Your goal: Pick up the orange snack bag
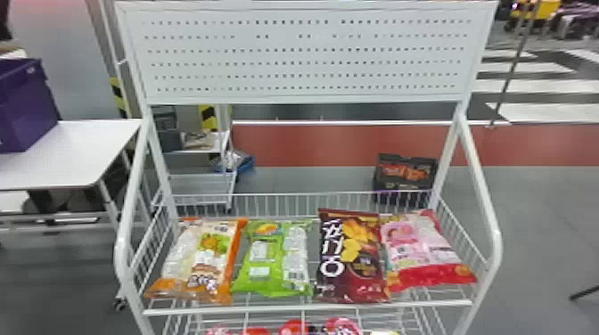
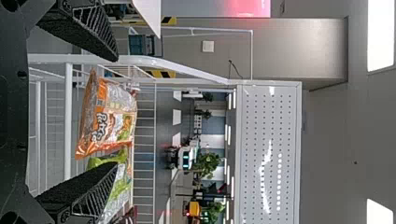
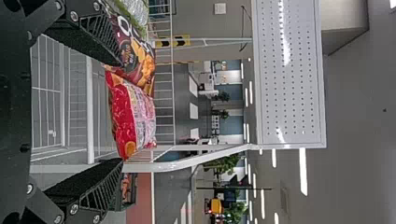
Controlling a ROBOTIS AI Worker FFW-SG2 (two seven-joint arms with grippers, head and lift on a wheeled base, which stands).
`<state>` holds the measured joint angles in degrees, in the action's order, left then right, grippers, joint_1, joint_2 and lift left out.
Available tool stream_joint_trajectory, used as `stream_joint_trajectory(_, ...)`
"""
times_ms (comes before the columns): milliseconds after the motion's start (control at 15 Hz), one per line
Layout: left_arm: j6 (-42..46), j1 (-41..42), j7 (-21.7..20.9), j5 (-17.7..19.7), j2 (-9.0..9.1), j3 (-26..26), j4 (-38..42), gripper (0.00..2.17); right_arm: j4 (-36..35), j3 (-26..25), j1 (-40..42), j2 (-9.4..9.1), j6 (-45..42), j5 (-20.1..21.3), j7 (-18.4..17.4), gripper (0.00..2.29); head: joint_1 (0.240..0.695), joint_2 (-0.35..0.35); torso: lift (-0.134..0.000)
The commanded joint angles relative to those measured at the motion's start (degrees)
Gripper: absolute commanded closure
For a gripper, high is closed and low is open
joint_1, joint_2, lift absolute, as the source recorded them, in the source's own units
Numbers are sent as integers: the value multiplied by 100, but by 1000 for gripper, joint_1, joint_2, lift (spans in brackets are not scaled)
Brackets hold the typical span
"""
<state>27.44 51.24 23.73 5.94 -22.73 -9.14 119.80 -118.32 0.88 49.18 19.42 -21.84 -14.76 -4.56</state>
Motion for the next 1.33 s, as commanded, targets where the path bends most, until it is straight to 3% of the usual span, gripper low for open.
stream_joint_trajectory(0, -16, 0, 0, 12, 5, 0, 0, 97, 11, 0, -14, 0, 0, 0, -1, 167, 499, 0, 0)
stream_joint_trajectory(800, -157, -237, -79, 153, 5, -35, -123, 107, 55, 18, -49, -18, -17, 9, -1, 167, 499, 0, 0)
stream_joint_trajectory(1000, -473, -747, -132, 320, 5, -167, -290, 107, 73, 62, -76, -18, -17, 9, -1, 167, 499, 0, 0)
stream_joint_trajectory(1267, -1598, -1942, -149, 487, 75, -501, -624, 110, 81, 141, -111, -26, -17, 79, 8, 167, 499, 0, 0)
